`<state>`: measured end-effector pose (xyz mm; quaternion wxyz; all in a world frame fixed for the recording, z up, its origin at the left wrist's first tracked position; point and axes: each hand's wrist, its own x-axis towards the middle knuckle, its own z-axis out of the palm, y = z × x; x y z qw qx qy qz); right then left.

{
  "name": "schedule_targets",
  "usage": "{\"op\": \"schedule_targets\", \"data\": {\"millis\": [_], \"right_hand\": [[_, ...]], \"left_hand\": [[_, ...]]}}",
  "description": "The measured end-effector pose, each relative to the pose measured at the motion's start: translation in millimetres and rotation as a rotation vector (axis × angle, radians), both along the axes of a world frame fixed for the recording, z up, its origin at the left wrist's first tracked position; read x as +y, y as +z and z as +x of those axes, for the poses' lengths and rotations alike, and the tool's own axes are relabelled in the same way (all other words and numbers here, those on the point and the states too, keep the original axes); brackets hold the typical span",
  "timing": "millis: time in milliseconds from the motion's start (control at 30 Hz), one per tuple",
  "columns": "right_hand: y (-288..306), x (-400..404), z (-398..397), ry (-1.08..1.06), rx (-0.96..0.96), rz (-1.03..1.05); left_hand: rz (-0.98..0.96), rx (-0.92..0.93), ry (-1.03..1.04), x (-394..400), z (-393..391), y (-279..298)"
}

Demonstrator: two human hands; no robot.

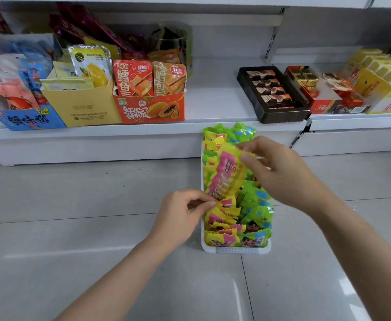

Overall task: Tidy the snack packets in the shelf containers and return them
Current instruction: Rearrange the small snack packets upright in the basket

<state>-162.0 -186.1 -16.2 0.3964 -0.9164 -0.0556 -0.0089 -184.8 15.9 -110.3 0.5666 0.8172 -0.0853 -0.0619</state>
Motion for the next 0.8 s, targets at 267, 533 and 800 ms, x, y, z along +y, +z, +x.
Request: {"op": "schedule_targets", "data": {"millis": [267, 533, 800], "right_hand": [[47.5, -32.1, 5.3, -0.262, -0.096, 0.572], [50.5, -16.3, 16.8, -0.290, -0.037, 0.657], [26.0, 2.2, 22.0, -0.317, 0.001, 0.687]], "left_hand": [[0.037, 0.009, -0.148, -2.4, -5.7, 9.9], [-0.281, 0.222, -0.074, -8.3, 0.7, 49.9], [-0.523, 0.340, -0.153, -14.4, -14.9, 56.1]]}}
